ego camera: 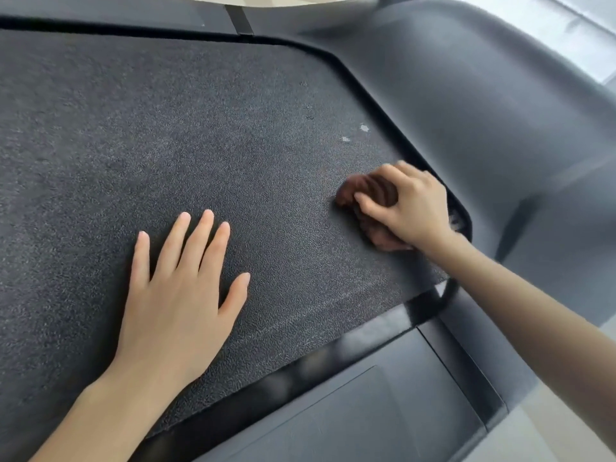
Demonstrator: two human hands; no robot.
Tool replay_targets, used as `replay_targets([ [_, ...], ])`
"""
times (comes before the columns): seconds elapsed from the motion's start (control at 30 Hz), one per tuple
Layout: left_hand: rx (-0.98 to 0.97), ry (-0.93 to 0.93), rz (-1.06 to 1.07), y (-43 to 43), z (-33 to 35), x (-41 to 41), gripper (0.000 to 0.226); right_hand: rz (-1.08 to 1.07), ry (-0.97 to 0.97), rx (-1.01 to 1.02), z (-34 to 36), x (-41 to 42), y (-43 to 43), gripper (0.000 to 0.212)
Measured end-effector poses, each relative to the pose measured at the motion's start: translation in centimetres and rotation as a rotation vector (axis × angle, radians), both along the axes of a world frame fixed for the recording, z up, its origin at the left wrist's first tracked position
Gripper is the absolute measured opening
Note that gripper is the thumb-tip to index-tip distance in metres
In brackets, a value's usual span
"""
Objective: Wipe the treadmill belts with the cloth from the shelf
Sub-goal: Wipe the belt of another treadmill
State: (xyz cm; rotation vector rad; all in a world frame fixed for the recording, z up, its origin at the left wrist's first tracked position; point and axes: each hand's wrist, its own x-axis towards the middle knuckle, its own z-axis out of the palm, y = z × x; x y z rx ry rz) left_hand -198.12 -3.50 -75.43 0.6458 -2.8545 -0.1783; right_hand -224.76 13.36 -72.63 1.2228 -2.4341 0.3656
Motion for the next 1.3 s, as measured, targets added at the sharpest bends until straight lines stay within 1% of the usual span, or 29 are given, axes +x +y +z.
replay_targets([
  [0.13,0.002,-0.012,0.005,0.0,0.1,0.0,0.067,-0.129,-0.005,0.006,0.1,-5.8,-4.7,0.054],
  [0.23,-0.004,-0.013,0.008,0.1,0.1,0.1,0.067,-0.211,-0.004,0.04,0.3,-9.0,-7.8,0.048],
  [0.37,-0.011,-0.024,0.013,0.0,0.2,0.1,0.066,-0.249,-0.019,0.047,0.5,-9.9,-9.1,0.044],
  [0.5,-0.01,-0.003,0.013,0.0,0.2,0.1,0.065,-0.204,-0.044,-0.003,0.7,-7.7,-7.2,0.042],
  [0.63,0.003,0.005,0.01,0.0,0.0,0.0,0.066,-0.134,-0.049,-0.035,0.4,-2.1,-3.1,0.05],
  [0.8,0.006,-0.006,0.016,0.0,-0.1,-0.1,0.067,-0.055,-0.035,-0.027,0.1,6.9,2.4,0.038],
  [0.9,0.006,-0.015,0.017,0.0,0.0,-0.1,0.067,-0.043,-0.03,-0.002,-0.2,10.5,3.3,0.036],
  [1.0,0.007,-0.016,0.025,0.1,0.3,-0.1,0.067,-0.032,-0.017,0.01,0.0,10.8,2.8,0.037],
  [1.13,-0.018,-0.029,0.017,-0.2,1.0,0.0,0.065,0.086,-0.023,0.01,0.0,10.0,0.5,0.038],
  [1.23,-0.062,-0.064,-0.026,-1.5,1.5,1.5,0.062,0.19,-0.007,0.0,-0.2,10.2,-4.0,0.039],
  [1.3,-0.091,-0.078,0.0,-2.9,2.0,3.9,0.062,0.263,-0.002,-0.02,-0.3,10.4,-8.2,0.04],
])
